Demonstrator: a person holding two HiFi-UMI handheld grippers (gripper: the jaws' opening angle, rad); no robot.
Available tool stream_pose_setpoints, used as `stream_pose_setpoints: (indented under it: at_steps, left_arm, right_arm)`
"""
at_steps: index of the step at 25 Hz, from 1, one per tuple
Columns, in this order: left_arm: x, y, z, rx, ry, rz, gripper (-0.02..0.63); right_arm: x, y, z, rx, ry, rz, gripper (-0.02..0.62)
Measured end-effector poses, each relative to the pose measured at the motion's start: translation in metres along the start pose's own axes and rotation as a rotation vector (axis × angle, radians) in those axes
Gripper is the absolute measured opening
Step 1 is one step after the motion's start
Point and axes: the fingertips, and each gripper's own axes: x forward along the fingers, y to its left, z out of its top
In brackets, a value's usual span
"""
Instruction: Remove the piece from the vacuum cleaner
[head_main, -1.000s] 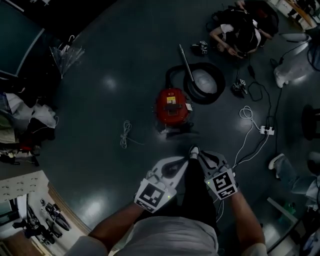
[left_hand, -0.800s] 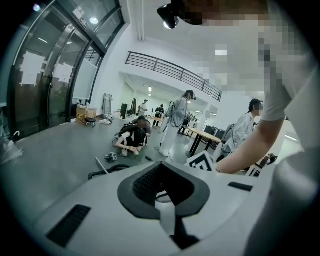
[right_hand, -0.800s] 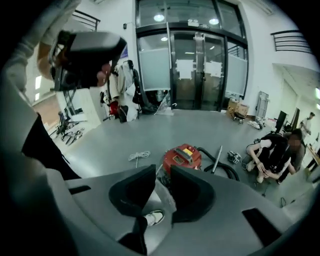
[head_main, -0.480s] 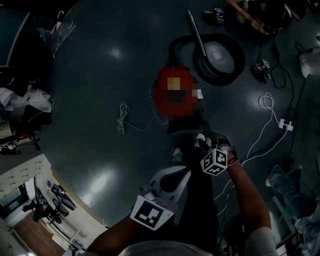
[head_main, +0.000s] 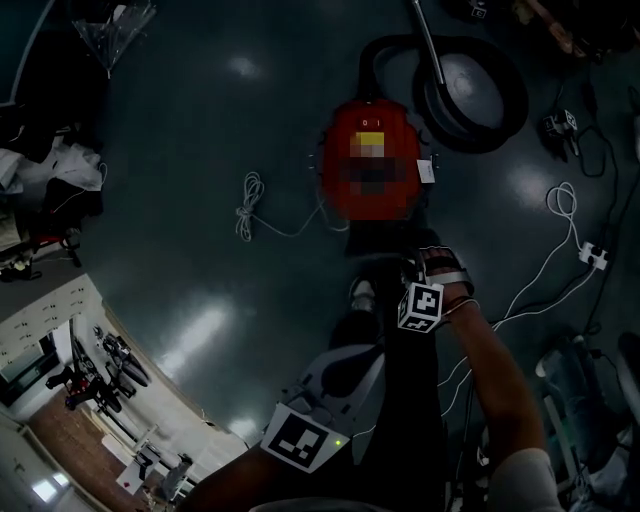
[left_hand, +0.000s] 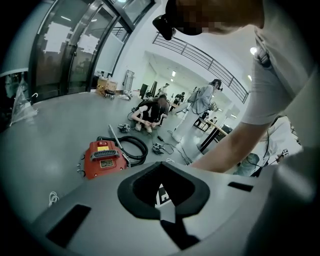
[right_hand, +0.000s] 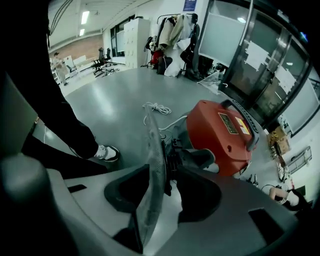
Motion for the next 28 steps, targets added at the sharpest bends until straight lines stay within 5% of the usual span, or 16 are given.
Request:
stream_pose_setpoints:
  at_steps: [3, 8, 21, 28]
  left_arm:
    - [-0.002, 0.005, -0.006, -0.014, 0.002, 0.018, 0.006]
    - [-0.008, 0.009, -0.012, -0.036, -0.007, 0.043, 0.006]
    - [-0.024, 0.009, -0.018, -0.052, -0.037, 0.052, 0.006]
    - [-0.048, 0.003, -0.011, 0.021, -0.060, 0.033, 0.006]
  right_arm:
    - [0.013, 0.004, -0.002, -0.062, 0.046, -0.022, 0.152]
    - [0.014, 0.013, -0.003, -0.109, 0.053, 0.006, 0.046]
    - [0.007, 0.057, 0.007, -0.119, 0.071, 0.171, 0.038]
    - [-0.036, 0.079, 0.021, 0.017, 0.061, 0.147, 0.038]
